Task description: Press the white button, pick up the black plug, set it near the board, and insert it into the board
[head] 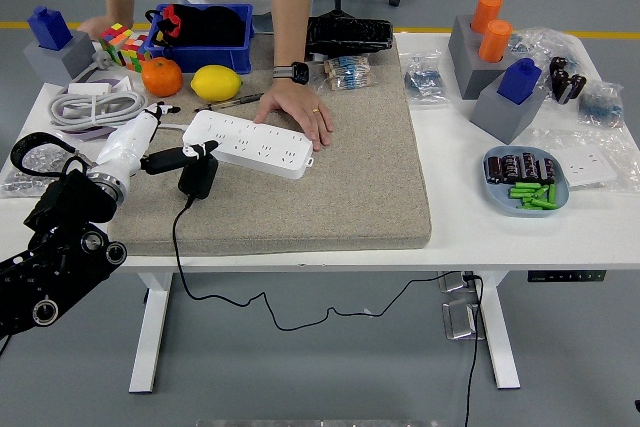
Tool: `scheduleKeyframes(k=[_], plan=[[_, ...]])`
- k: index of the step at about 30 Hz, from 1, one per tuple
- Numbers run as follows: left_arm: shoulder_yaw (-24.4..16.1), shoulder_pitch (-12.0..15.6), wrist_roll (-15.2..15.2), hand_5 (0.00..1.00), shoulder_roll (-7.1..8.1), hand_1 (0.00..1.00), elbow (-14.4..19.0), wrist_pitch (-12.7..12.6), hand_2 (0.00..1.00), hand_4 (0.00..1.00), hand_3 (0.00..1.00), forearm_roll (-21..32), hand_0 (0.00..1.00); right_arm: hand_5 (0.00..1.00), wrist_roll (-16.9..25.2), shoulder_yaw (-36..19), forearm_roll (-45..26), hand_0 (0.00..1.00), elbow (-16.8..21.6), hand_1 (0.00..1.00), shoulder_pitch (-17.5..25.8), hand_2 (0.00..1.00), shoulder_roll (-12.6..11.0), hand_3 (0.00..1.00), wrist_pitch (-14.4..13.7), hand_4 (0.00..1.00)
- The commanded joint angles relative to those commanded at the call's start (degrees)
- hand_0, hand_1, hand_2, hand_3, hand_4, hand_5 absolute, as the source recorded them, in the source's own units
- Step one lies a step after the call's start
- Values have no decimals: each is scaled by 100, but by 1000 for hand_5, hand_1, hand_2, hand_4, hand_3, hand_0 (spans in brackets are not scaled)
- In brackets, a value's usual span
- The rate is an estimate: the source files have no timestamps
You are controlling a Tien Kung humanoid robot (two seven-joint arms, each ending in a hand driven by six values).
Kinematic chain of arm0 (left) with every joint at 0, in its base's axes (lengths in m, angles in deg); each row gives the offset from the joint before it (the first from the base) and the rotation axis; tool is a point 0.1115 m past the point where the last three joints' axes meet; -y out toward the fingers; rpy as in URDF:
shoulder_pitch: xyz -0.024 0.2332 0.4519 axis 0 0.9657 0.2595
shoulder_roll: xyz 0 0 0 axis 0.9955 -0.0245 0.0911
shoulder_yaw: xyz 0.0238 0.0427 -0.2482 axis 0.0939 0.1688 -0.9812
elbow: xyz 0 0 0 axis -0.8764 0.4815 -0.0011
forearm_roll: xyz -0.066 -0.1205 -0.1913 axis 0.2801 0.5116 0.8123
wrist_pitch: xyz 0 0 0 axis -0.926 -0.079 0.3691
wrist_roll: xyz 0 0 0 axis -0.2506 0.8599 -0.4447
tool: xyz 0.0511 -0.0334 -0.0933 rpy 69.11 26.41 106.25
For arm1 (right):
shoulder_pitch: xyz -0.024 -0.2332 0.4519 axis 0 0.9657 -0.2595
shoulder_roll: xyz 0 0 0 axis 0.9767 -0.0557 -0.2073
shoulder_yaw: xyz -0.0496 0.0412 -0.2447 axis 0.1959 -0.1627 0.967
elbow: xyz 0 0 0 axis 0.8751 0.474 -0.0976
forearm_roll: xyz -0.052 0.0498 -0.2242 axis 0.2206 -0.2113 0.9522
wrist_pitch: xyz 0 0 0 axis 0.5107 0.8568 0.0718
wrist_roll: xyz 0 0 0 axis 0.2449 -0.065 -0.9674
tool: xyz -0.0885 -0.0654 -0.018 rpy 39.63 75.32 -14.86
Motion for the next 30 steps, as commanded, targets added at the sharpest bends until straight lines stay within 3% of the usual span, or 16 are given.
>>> scheduleKeyframes(k=[12, 30], plan=[[136, 143, 323, 579, -274, 781, -119, -78, 769, 998, 868, -324, 794, 271, 3, -20, 5, 699, 4, 596, 38, 587, 44, 589, 1, 714], [249, 110, 406, 555, -429, 729, -495, -158, 687, 998, 860, -357, 742, 271, 12, -30, 0, 699, 7, 596, 43, 585, 54, 588, -6, 719]])
